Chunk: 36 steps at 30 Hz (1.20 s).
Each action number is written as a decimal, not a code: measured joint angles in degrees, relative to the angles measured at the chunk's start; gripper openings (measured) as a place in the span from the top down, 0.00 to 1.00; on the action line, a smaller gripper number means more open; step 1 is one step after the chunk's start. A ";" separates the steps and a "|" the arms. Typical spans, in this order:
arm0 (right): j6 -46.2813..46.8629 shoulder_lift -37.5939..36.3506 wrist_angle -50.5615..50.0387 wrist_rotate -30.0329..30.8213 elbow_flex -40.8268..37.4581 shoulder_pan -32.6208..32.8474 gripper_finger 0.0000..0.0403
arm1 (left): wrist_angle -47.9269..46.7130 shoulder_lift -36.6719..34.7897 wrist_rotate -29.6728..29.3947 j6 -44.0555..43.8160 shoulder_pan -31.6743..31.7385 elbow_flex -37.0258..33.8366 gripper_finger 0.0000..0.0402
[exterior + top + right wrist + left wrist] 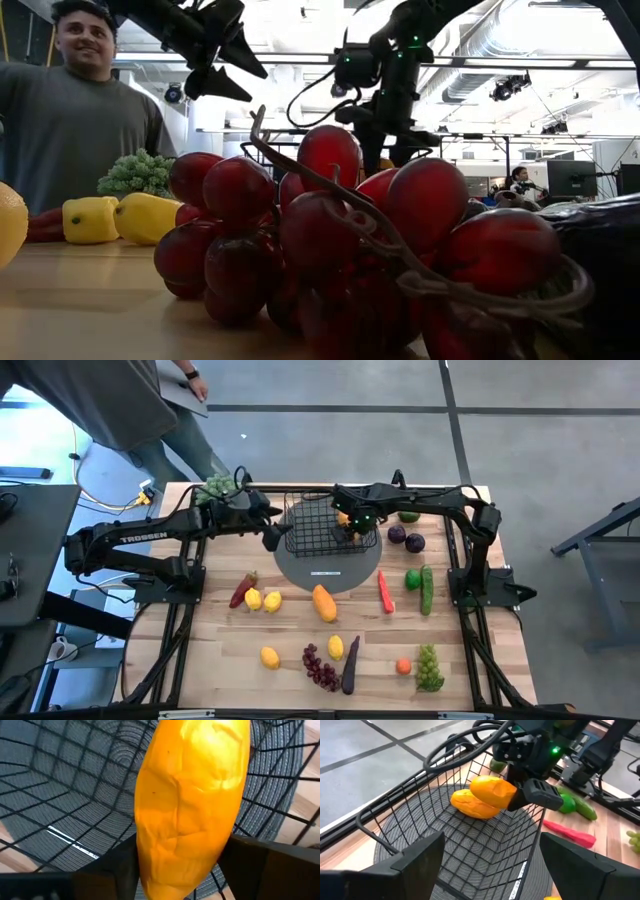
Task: Build produce basket
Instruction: Put the bottom yellow mango into the black wire basket, then put the yellow mango into the black wire basket
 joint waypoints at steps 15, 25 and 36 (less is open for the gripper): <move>2.79 0.00 2.86 -1.50 0.12 -0.25 0.44 | -2.30 -0.43 1.59 4.23 0.00 0.00 0.22; 6.50 -1.33 5.52 -2.52 0.93 0.68 0.44 | -5.81 -1.98 4.69 6.00 0.00 0.00 0.22; 10.32 -1.79 4.30 3.79 9.31 7.79 0.44 | -5.95 -2.29 7.77 9.34 -3.91 0.00 0.22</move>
